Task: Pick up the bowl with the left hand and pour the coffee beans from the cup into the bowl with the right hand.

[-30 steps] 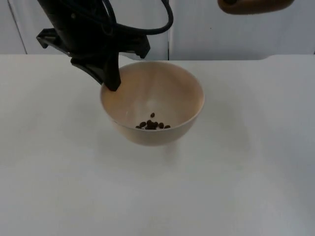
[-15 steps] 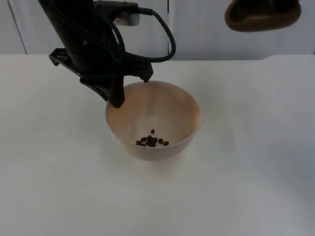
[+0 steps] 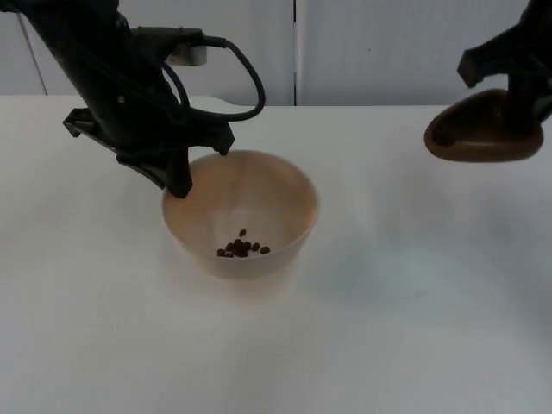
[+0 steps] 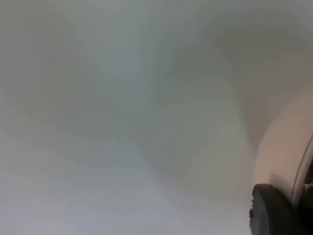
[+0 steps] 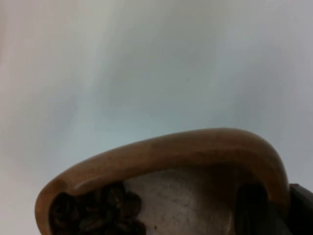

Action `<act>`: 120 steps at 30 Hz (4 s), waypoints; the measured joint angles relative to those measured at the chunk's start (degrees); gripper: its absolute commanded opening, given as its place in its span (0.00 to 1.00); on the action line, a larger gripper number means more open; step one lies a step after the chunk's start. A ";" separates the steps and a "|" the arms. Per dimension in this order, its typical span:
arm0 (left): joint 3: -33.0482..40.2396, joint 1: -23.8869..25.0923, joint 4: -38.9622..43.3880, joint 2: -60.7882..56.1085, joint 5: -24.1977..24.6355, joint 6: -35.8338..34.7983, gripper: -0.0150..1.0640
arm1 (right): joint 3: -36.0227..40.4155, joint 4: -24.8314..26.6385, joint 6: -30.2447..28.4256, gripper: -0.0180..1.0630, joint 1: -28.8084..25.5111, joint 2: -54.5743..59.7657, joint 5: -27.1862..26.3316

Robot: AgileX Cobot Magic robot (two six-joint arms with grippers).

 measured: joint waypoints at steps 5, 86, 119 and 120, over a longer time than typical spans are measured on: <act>2.79 0.11 -0.42 0.09 -4.13 0.09 0.01 | 4.13 -0.96 3.30 0.02 -1.20 1.06 -4.61; 3.83 1.13 -1.76 2.37 -6.47 0.23 0.56 | 11.73 -3.45 17.77 0.24 -1.20 15.39 -24.33; 3.92 1.13 -1.55 -30.37 -8.84 0.22 0.56 | 11.81 -3.45 4.58 0.79 -1.20 -24.70 -17.05; 3.92 1.13 -1.55 -32.38 -8.84 0.22 0.56 | 11.81 -3.45 4.17 0.79 -1.20 -26.67 -16.00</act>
